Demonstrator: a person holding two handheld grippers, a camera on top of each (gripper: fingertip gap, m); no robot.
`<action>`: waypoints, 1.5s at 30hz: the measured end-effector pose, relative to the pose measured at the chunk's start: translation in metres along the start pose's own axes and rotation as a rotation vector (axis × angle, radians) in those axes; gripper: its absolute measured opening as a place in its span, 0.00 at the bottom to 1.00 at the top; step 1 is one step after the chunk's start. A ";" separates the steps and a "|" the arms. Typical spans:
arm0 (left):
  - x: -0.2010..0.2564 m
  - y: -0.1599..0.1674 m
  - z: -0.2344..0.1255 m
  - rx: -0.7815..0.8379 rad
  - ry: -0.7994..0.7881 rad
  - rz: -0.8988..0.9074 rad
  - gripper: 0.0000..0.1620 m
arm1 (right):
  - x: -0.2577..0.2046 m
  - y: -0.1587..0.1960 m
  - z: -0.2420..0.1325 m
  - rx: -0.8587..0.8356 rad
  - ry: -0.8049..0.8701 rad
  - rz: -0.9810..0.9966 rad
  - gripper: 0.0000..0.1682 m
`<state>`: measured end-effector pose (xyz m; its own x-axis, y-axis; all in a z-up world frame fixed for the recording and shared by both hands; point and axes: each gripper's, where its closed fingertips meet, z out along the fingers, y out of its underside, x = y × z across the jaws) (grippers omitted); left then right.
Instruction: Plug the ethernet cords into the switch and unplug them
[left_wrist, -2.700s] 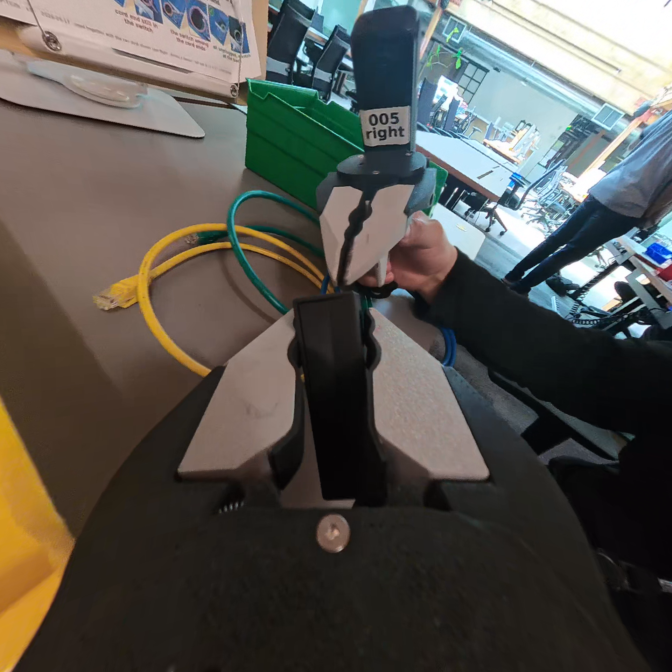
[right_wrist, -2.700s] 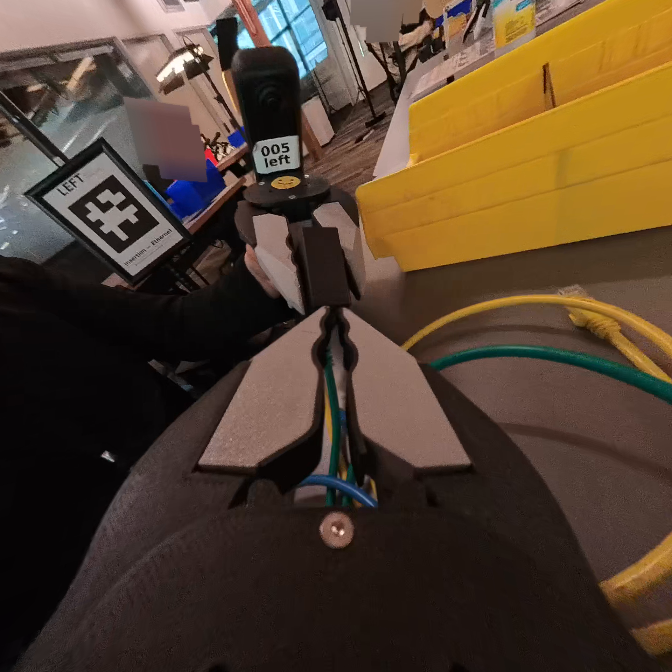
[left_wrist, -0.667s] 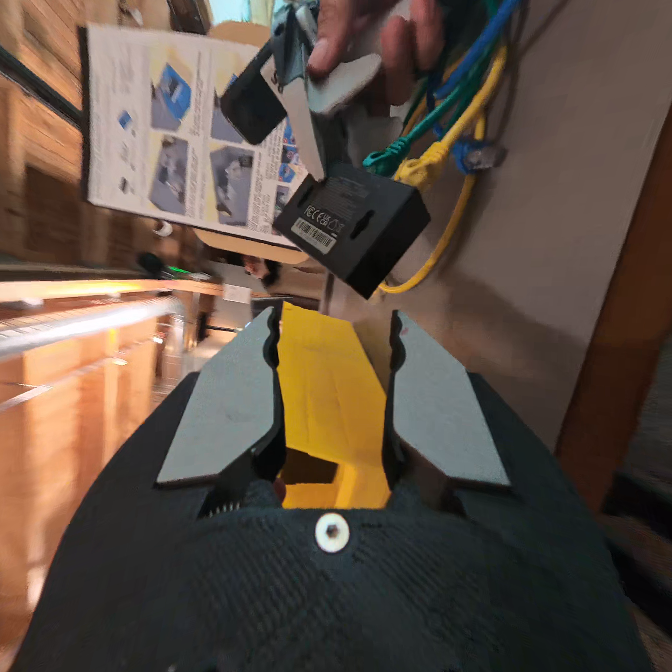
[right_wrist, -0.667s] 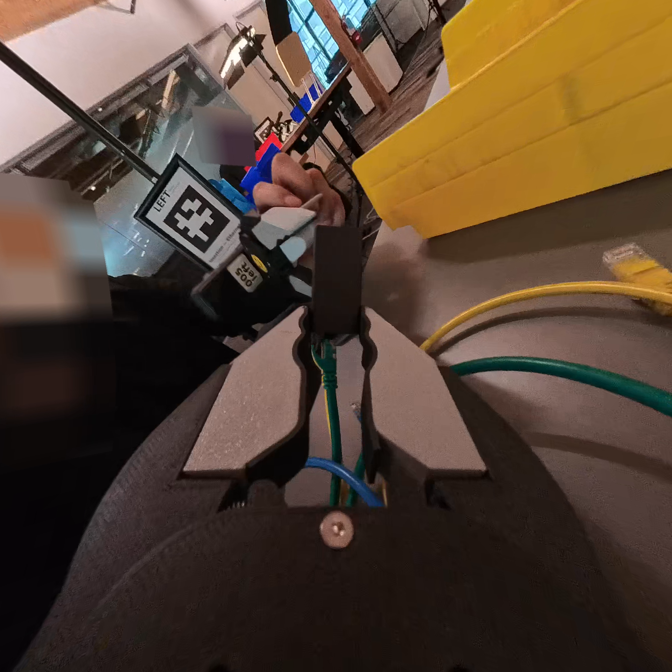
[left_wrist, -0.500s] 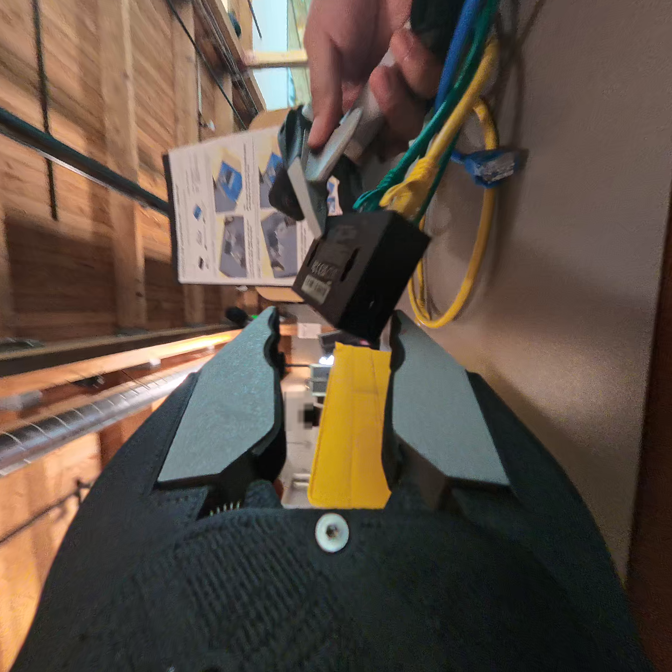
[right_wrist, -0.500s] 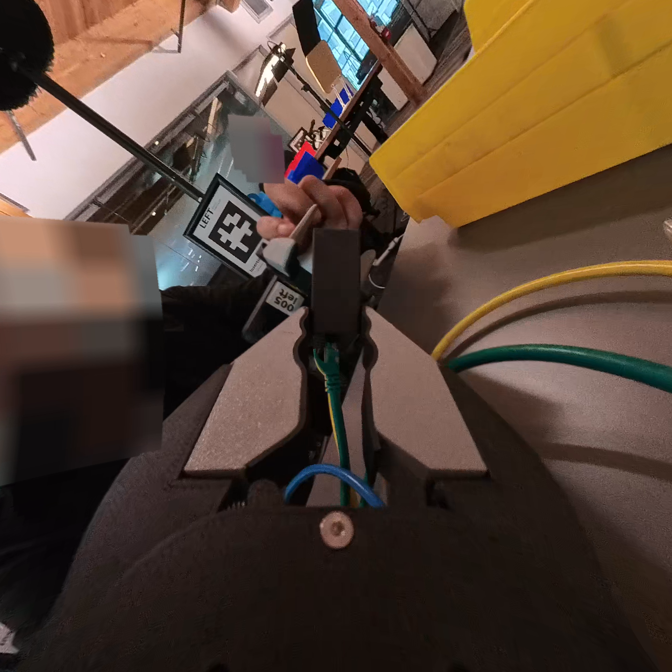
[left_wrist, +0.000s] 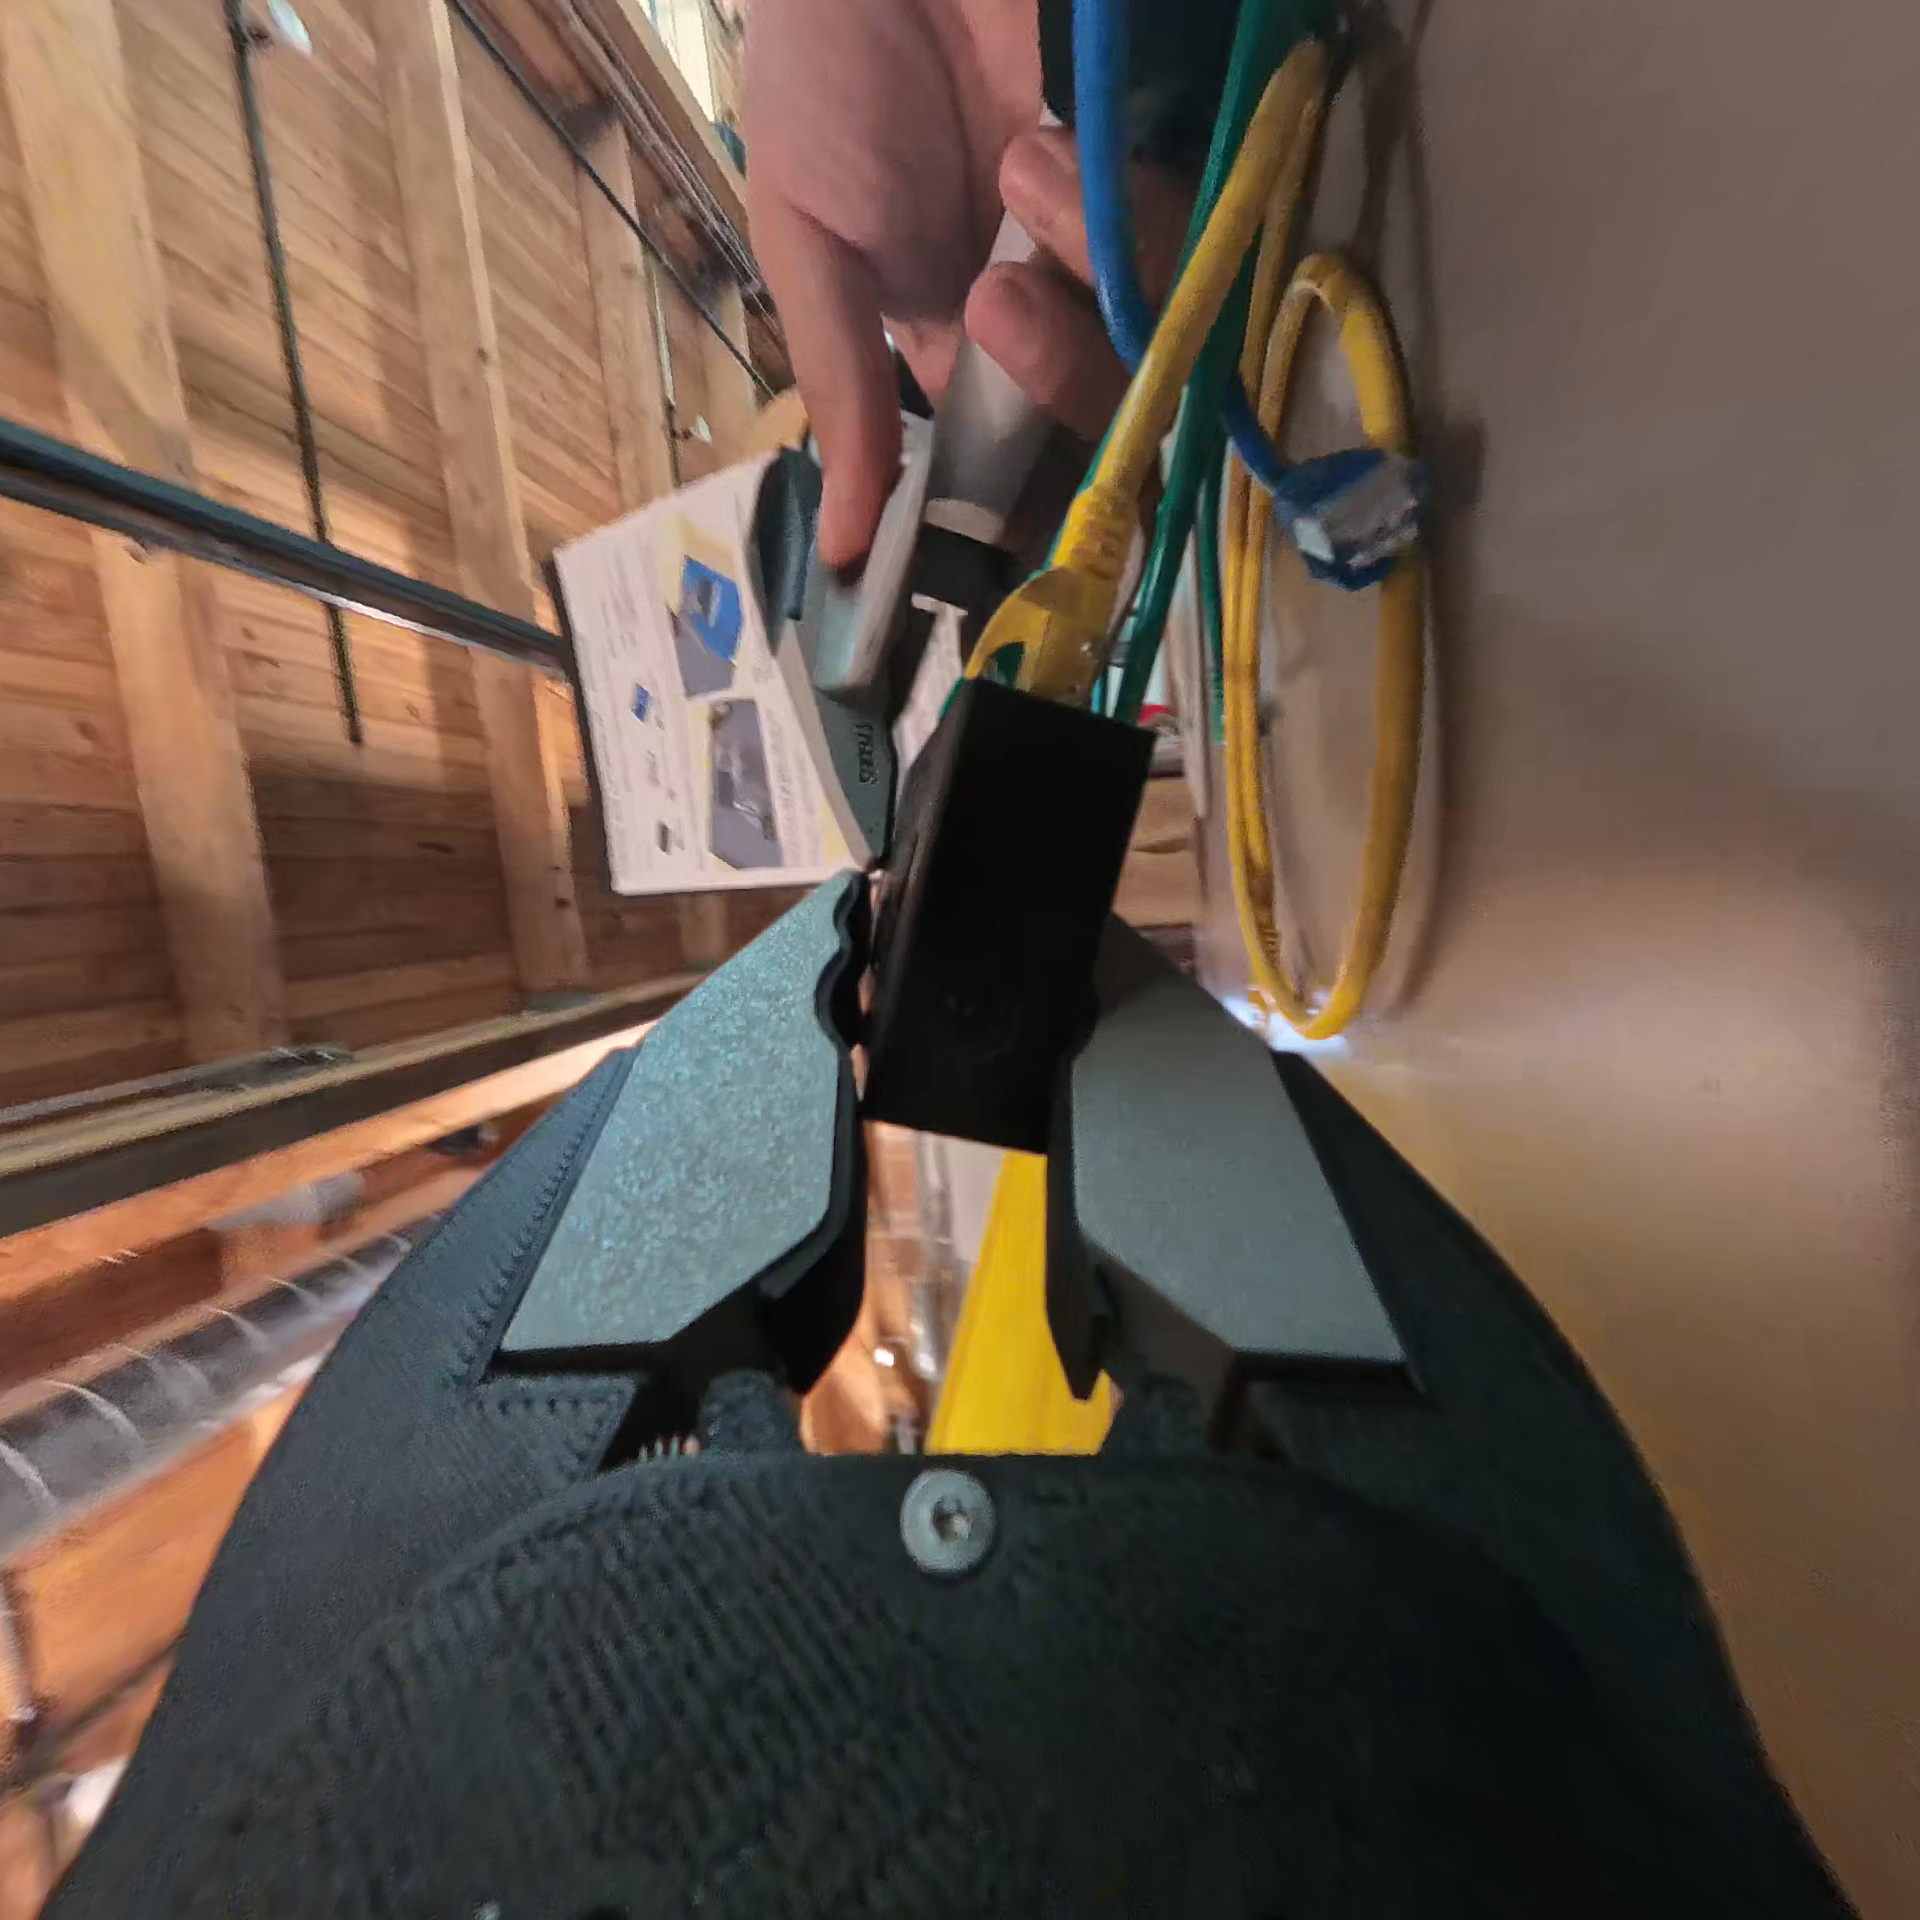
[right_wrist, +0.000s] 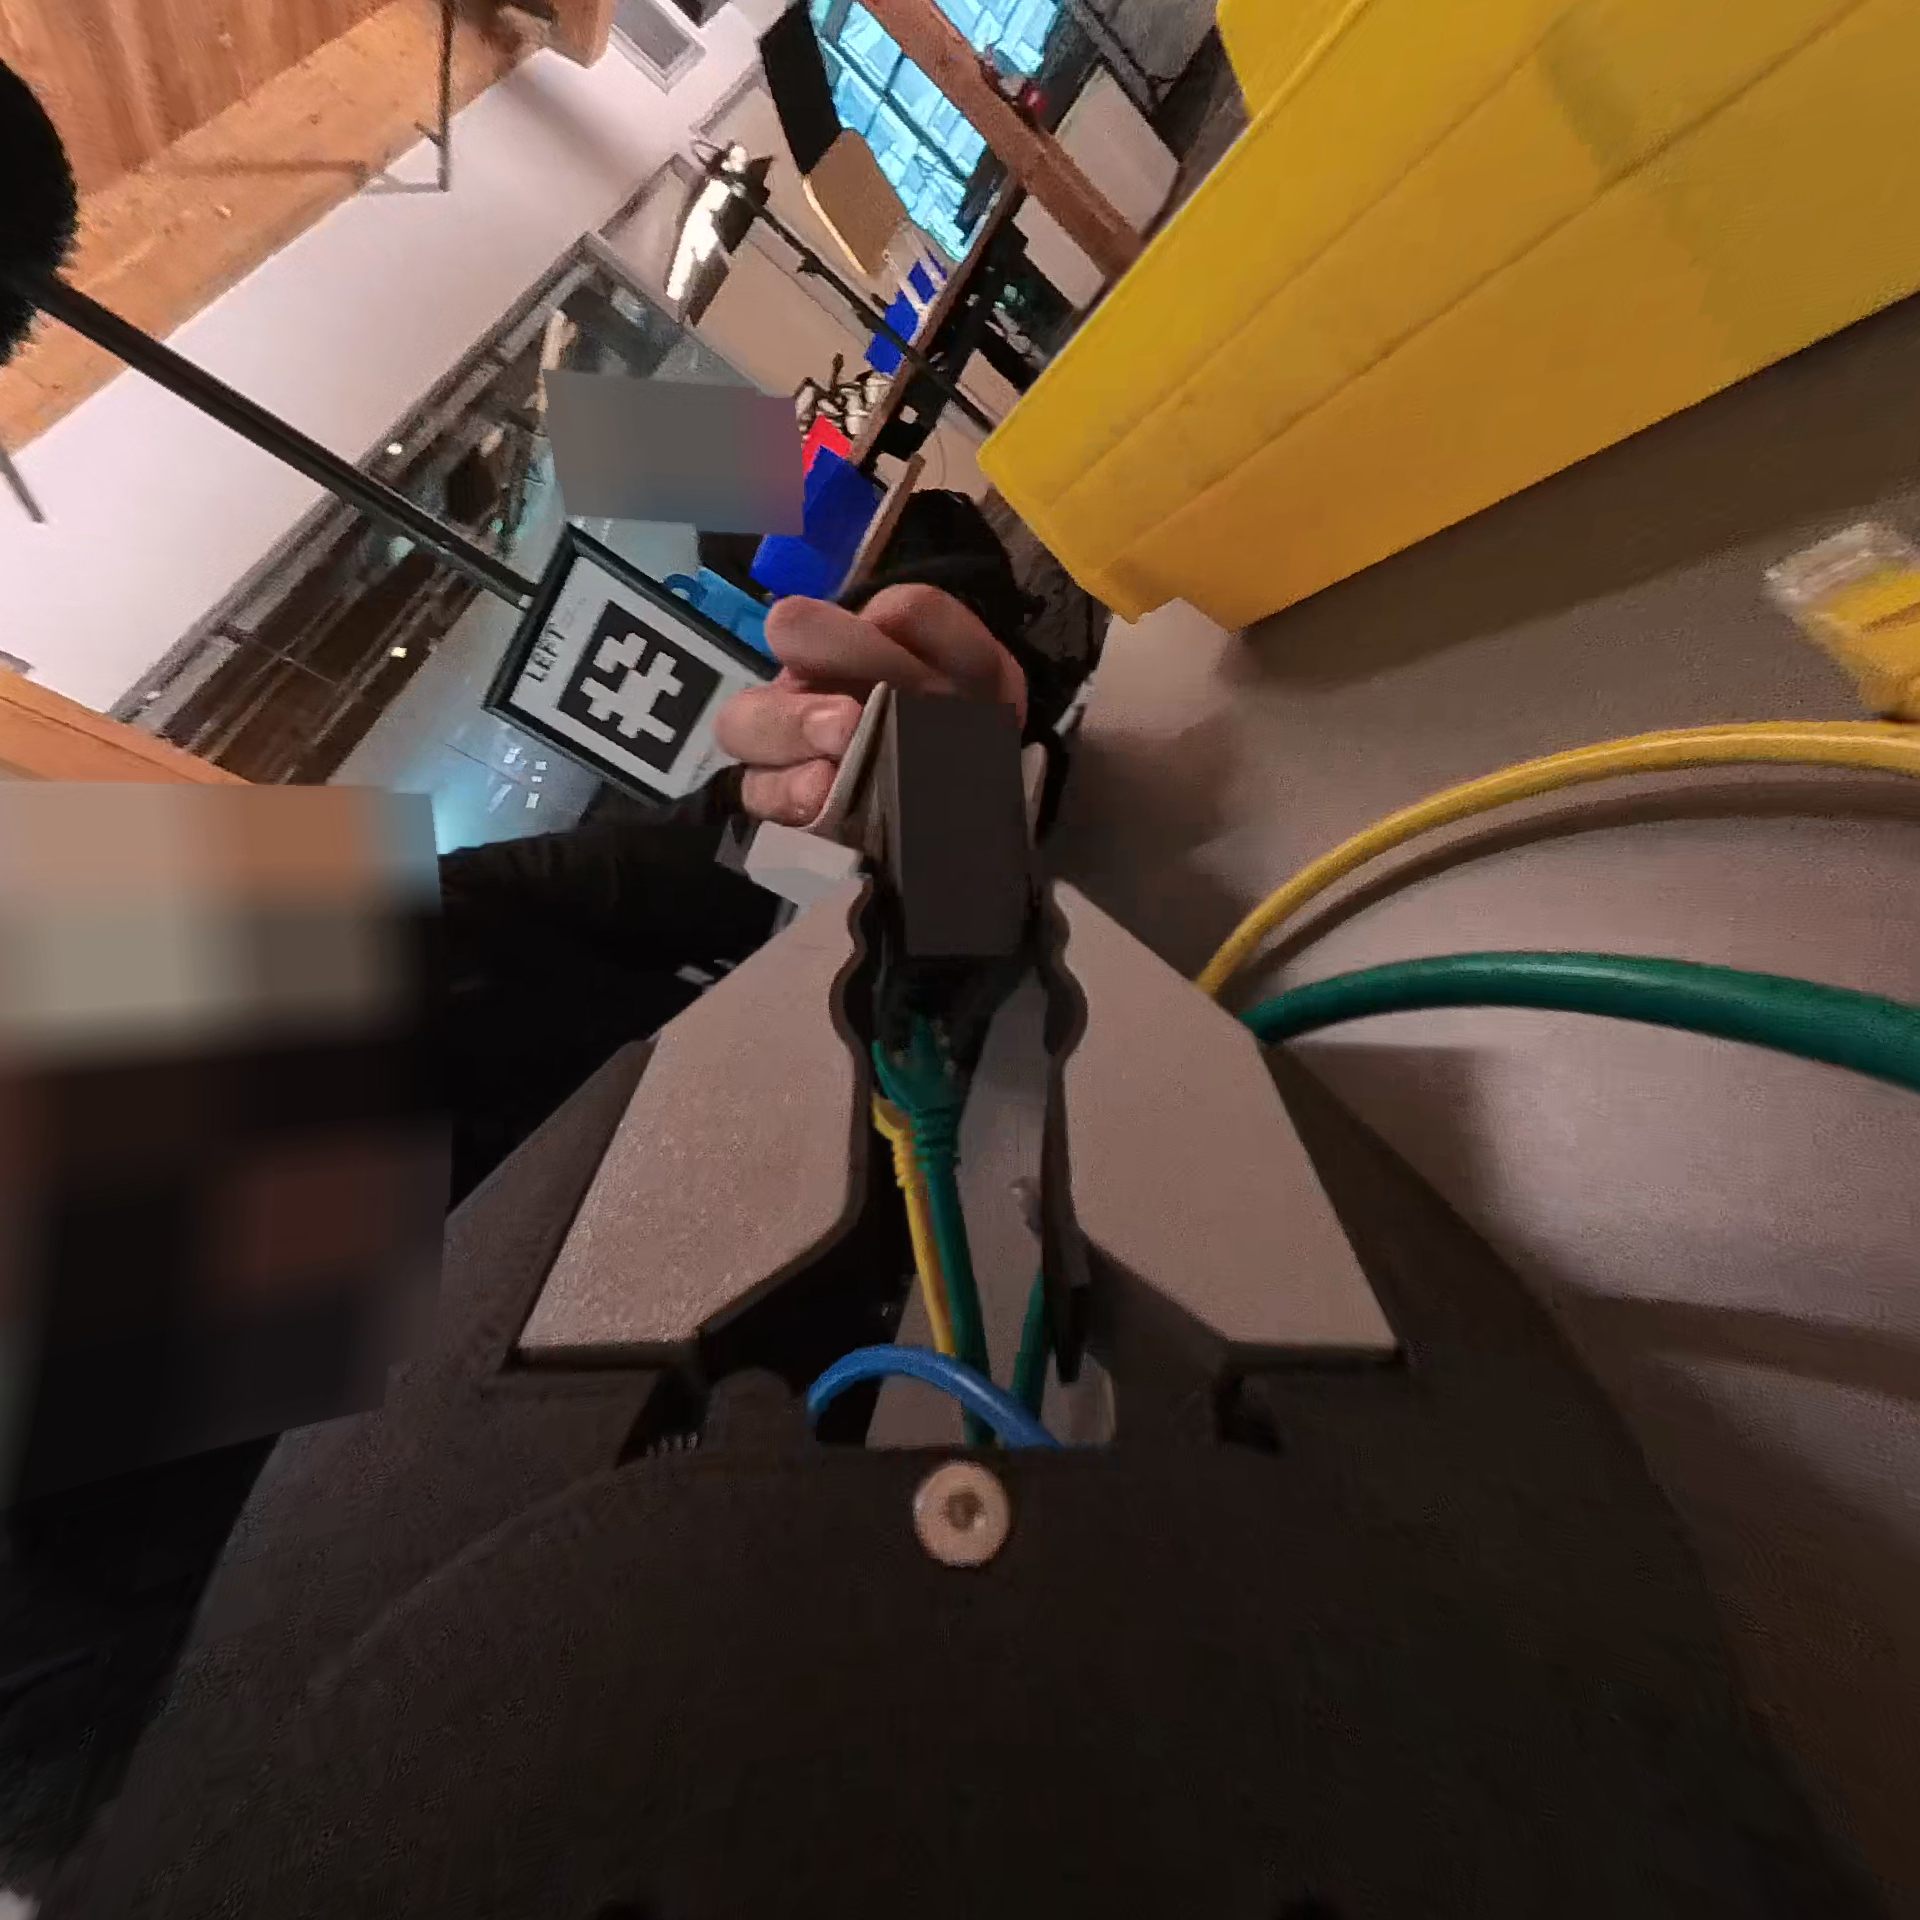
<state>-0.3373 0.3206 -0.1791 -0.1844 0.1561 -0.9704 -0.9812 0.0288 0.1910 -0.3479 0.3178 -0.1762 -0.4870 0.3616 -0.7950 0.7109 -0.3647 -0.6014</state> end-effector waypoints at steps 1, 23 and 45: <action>0.005 0.002 0.002 -0.015 0.032 -0.051 0.20 | 0.007 -0.002 -0.001 -0.003 0.065 -0.031 0.17; 0.036 0.010 0.005 -0.053 0.180 -0.319 0.20 | -0.089 0.111 -0.001 -0.272 0.591 -0.663 0.22; 0.036 0.012 0.005 -0.059 0.174 -0.325 0.20 | -0.056 0.159 -0.055 -0.413 1.429 -1.100 0.04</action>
<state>-0.3554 0.3319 -0.2111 0.1356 -0.0223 -0.9905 -0.9907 -0.0087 -0.1354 -0.1797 0.2870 -0.2230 -0.1688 0.7038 0.6900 0.5803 0.6369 -0.5076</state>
